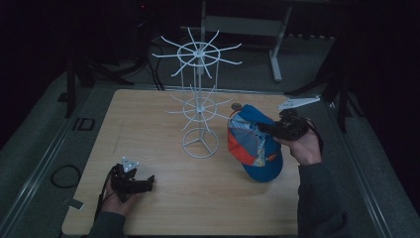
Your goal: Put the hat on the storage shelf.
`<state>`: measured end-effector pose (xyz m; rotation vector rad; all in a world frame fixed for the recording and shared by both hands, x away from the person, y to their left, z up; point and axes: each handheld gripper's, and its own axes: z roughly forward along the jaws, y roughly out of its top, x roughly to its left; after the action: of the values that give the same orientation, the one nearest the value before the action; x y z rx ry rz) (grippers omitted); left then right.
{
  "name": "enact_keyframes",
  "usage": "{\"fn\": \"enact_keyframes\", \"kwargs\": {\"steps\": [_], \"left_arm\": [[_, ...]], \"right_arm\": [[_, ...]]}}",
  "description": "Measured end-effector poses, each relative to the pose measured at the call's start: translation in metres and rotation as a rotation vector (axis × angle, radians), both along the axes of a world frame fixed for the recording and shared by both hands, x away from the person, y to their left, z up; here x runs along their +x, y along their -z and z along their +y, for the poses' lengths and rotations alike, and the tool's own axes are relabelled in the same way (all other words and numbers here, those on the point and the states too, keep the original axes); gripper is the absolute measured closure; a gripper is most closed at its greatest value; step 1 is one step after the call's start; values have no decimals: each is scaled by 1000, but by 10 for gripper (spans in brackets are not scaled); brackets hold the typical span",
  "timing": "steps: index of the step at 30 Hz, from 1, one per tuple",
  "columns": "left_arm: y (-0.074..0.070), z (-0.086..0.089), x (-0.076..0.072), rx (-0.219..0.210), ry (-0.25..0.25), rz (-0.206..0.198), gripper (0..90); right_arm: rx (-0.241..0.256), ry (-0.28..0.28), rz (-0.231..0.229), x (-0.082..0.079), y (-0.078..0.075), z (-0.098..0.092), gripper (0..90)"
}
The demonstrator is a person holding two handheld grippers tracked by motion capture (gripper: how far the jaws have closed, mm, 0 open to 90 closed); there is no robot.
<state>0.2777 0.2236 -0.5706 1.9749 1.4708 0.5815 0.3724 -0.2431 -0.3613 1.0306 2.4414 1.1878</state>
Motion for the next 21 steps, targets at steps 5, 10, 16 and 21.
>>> {"fn": "enact_keyframes", "kwargs": {"steps": [5, 10, 16, 21], "left_arm": [[0, 0, 0, 0, 0, 0, 32], [0, 0, 0, 0, 1, 1, 31], [0, 0, 0, 0, -1, -1, 31], [0, 0, 0, 0, -1, -1, 31]], "right_arm": [[15, -2, -15, -1, -4, -3, 877], [27, -3, -25, -2, -7, -5, 877], [58, -11, -28, -3, -12, -8, 877], [62, -13, -38, -3, -15, -10, 877]]}}
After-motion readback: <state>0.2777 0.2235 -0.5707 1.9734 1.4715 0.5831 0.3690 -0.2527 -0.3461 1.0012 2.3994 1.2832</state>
